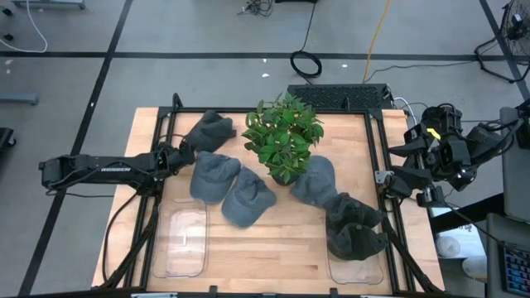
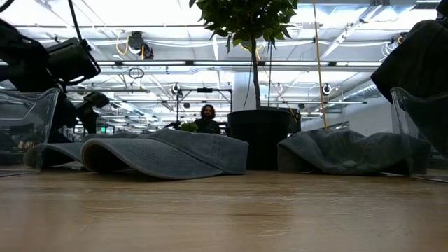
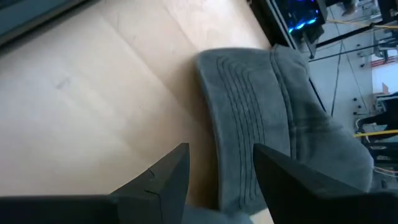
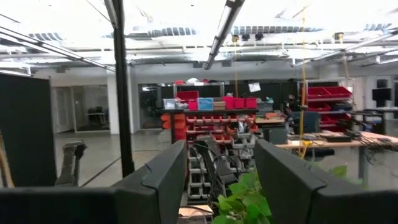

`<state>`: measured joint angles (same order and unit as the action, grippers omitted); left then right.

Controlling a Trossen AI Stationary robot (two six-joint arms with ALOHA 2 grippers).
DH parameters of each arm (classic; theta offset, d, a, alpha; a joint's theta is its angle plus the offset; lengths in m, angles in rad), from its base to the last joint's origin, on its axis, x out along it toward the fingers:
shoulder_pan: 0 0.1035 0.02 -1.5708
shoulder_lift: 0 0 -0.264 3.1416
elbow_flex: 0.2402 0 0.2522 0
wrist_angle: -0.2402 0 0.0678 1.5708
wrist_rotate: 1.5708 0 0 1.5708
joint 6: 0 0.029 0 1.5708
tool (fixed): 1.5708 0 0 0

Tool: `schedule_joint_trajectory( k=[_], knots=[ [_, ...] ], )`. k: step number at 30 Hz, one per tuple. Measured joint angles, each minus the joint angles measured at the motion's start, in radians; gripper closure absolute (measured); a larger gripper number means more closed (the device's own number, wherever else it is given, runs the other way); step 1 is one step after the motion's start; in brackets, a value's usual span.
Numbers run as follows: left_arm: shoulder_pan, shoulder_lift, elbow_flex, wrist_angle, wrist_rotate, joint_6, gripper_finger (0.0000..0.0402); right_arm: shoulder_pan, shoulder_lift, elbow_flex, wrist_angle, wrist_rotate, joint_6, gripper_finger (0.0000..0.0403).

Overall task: Pick & Place hat
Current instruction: Put the black cap into the right transparent bin

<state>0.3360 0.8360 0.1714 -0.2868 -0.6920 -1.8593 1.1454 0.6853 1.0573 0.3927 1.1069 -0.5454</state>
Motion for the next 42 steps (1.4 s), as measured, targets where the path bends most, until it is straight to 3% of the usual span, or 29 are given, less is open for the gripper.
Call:
schedule_joint_trajectory(
  k=[7,19,22,26,28,35,42],
  knots=[
    [0.074,0.035,-0.001,0.084,-0.009,0.1,0.0215,0.0,-0.003,-0.001,0.0,0.022,0.001,0.0222],
    [0.19,0.231,0.0,0.332,0.104,0.196,0.0217,0.0,-0.005,-0.001,0.0,0.019,-0.016,0.0222],
    [0.188,0.287,0.001,0.388,0.127,0.167,0.0249,0.0,-0.005,-0.001,0.0,0.02,-0.016,0.0222],
    [0.171,0.325,0.002,0.449,0.117,0.117,0.0352,0.0,-0.005,-0.001,0.0,0.02,-0.018,0.0222],
    [0.164,0.326,0.005,0.464,0.104,0.094,0.0381,0.0,-0.005,-0.001,0.0,0.02,-0.019,0.0222],
    [0.157,0.327,0.002,0.486,0.094,0.092,0.0387,0.0,-0.003,-0.001,0.001,0.021,-0.018,0.0222],
    [0.099,0.311,-0.002,0.747,-0.036,0.162,0.0389,0.0,-0.003,-0.001,0.069,0.022,-0.019,0.0222]
  ],
)
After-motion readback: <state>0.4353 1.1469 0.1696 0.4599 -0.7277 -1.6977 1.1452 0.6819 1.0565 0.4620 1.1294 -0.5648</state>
